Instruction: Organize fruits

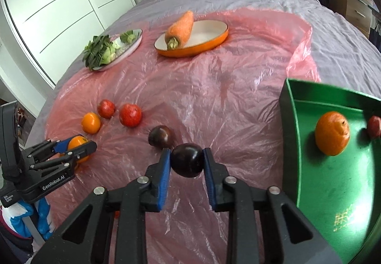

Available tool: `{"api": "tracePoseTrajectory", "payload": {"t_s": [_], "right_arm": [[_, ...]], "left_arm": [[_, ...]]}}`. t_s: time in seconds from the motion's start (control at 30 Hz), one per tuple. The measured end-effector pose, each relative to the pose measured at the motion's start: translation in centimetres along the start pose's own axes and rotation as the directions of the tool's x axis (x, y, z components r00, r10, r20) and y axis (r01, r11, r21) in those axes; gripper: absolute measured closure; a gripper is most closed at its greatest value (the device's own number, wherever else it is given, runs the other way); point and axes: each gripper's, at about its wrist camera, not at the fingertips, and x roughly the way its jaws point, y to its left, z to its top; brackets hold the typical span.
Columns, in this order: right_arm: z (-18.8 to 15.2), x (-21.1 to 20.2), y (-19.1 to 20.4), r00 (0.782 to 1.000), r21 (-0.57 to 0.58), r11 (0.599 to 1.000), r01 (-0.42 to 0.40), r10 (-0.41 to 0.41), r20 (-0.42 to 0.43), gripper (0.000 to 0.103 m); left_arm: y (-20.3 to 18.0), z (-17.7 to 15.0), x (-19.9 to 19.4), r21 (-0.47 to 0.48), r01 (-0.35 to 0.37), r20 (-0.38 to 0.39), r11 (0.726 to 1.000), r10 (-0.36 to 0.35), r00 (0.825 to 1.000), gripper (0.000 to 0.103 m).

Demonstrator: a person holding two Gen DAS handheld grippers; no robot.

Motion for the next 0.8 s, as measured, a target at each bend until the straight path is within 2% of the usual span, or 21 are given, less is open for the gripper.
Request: {"api": "tracePoseTrajectory", "payload": {"t_s": [0.4,0.8], "right_arm": [[0.2,-5.6,2.1,0.998,-0.040,0.999,-0.024,0.026,0.056,0.066],[-3.6,-12.1,5.4,0.997,-0.110,0.993,-0.038,0.044,0.056,0.066]], "left_arm": [[-0.3,0.4,-5.5,-0.030,0.018,0.060,0.999,-0.016,0.998,0.069],[-1.4,-2.8,-12.3,-0.046,0.038,0.089,0.998,-0.033,0.995,0.069]]}}
